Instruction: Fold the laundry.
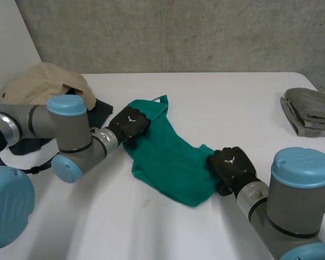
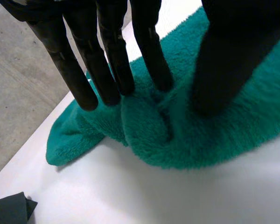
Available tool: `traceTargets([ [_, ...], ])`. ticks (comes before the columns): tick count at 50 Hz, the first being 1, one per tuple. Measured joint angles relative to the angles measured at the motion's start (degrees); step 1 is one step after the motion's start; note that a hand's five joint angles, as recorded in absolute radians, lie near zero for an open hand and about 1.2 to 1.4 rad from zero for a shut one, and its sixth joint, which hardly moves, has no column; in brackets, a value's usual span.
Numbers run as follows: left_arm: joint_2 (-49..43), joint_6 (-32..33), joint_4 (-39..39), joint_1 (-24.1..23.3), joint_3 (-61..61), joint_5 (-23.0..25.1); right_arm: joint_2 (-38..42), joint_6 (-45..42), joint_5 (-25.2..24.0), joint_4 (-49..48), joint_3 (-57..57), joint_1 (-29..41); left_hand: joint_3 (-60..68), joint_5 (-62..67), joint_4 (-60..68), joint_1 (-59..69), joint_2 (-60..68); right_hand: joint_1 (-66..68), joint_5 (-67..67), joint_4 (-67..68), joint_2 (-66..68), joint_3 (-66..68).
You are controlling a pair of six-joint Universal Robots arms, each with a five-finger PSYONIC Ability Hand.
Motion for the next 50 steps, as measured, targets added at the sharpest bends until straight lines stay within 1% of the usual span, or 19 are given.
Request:
traceTargets([
  [1, -0.38, 0.08, 0.05, -0.17, 0.42, -0.35, -0.04, -0.05, 0.38, -0.66, -0.14, -0.06, 11.89, 10.98, 11.29, 9.49, 10.97, 2.11, 4.89, 5.47, 4.40, 4.68],
  [4, -0.41, -0.05, 0.12, -0.54, 1.07, -1.30, -0.59, -0.20, 0.65, -1.50, -0.48, -0.29, 20.24, 19.05, 20.53, 14.77, 19.56, 2.11, 6.15, 7.70, 5.05, 6.45],
  [9, 1.87, -0.74, -0.46, -2.20, 0.93, -4.66, -3.09, -1.28, 0.75, -1.76, -1.78, -0.66, 21.10, 19.10, 21.33, 14.77, 20.24, 2.11, 6.16, 7.82, 5.05, 6.49],
  [14, 8.01, -2.39, -2.27, -4.30, -1.62, -8.69, -6.23, -3.46, 0.66, -1.51, -3.77, -1.05, 21.10, 19.10, 21.34, 14.77, 20.25, 2.11, 6.16, 7.85, 5.05, 6.51],
  [16, 16.16, -6.10, -4.02, -5.77, -6.67, -12.06, -8.71, -6.62, 0.45, -0.69, -7.70, -2.44, 21.11, 19.10, 21.35, 14.77, 20.25, 2.11, 6.16, 8.00, 5.05, 6.72],
  [23, 29.42, -15.32, -5.61, -8.71, -18.06, -14.59, -9.61, -10.49, -0.59, 1.30, -16.21, -4.43, 21.14, 19.10, 21.37, 14.77, 20.33, 2.11, 6.55, 8.04, 5.05, 6.77],
  [26, 36.62, -22.73, -5.40, -11.87, -27.73, -14.85, -4.97, -11.71, -2.84, 2.33, -24.58, -5.10, 21.22, 19.10, 21.56, 14.77, 20.38, 2.11, 6.61, 8.05, 5.05, 6.77],
  [29, 38.46, -26.81, -4.14, -14.53, -32.74, -14.84, 0.18, -11.95, -4.33, 2.48, -30.09, -5.16, 21.32, 19.10, 21.56, 14.77, 20.40, 2.08, 6.55, 8.05, 5.05, 6.77],
  [31, 38.06, -28.63, -2.71, -16.17, -34.53, -14.95, 4.25, -12.12, -5.09, 2.43, -33.59, -5.07, 21.32, 19.10, 21.57, 14.77, 20.43, -1.97, -0.57, -0.26, -2.48, -1.21],
  [32, 37.33, -29.44, -1.63, -17.02, -35.10, -15.19, 6.45, -12.26, -5.34, 2.42, -35.20, -4.99, 21.33, 19.10, 21.57, 14.77, 20.43, -10.53, -10.08, -9.97, -12.24, -10.79],
  [33, 36.83, -29.81, -0.98, -17.45, -35.25, -15.34, 7.80, -12.37, -5.45, 2.39, -36.15, -4.92, 21.33, 19.10, 21.57, 14.77, 20.43, -13.34, -11.99, -11.85, -15.12, -12.70],
  [34, 35.02, -30.63, 1.03, -18.46, -35.17, -16.03, 11.66, -12.79, -5.52, 2.41, -38.85, -4.74, 21.33, 19.10, 21.57, 14.77, 20.43, -26.31, -26.34, -25.75, -28.28, -26.61],
  [36, 32.63, -31.16, 3.16, -19.21, -34.16, -17.07, 15.74, -13.34, -4.94, 2.49, -41.66, -4.56, -7.69, -8.27, -8.13, -16.78, -10.31, -44.51, -44.21, -43.94, -46.44, -44.62],
  [37, 31.64, -31.27, 3.89, -19.36, -33.46, -17.55, 17.20, -13.53, -4.42, 2.54, -42.69, -4.53, -18.16, -18.83, -18.80, -27.84, -19.68, -46.67, -46.65, -46.69, -48.67, -47.52],
  [38, 30.85, -31.31, 4.42, -19.40, -32.78, -17.96, 18.24, -13.62, -3.81, 2.59, -43.45, -4.54, -24.06, -24.73, -24.88, -33.06, -26.30, -47.07, -47.37, -47.56, -49.56, -48.62],
  [40, 29.64, -31.29, 5.20, -19.08, -31.22, -18.69, 19.62, -13.46, -1.79, 2.74, -44.55, -4.67, -29.94, -30.63, -30.80, -35.93, -31.21, -47.09, -47.51, -48.42, -49.96, -49.17],
  [45, 30.75, -30.96, 5.53, -16.65, -29.25, -19.22, 18.21, -11.75, 2.55, 3.69, -44.18, -5.08, -30.99, -31.58, -31.48, -35.93, -31.82, -47.09, -47.51, -48.44, -49.97, -49.17],
  [47, 33.65, -30.62, 5.42, -14.51, -29.28, -18.99, 14.04, -9.88, 4.70, 6.12, -41.99, -5.71, -30.99, -31.58, -31.48, -35.93, -31.82, -47.09, -47.51, -48.44, -49.97, -49.17],
  [50, 37.59, -29.99, 5.35, -11.77, -30.58, -17.52, 7.81, -8.03, 5.13, 11.10, -38.56, -7.30, -30.99, -31.57, -31.48, -35.93, -31.82, -47.09, -47.51, -48.44, -49.97, -49.17],
])
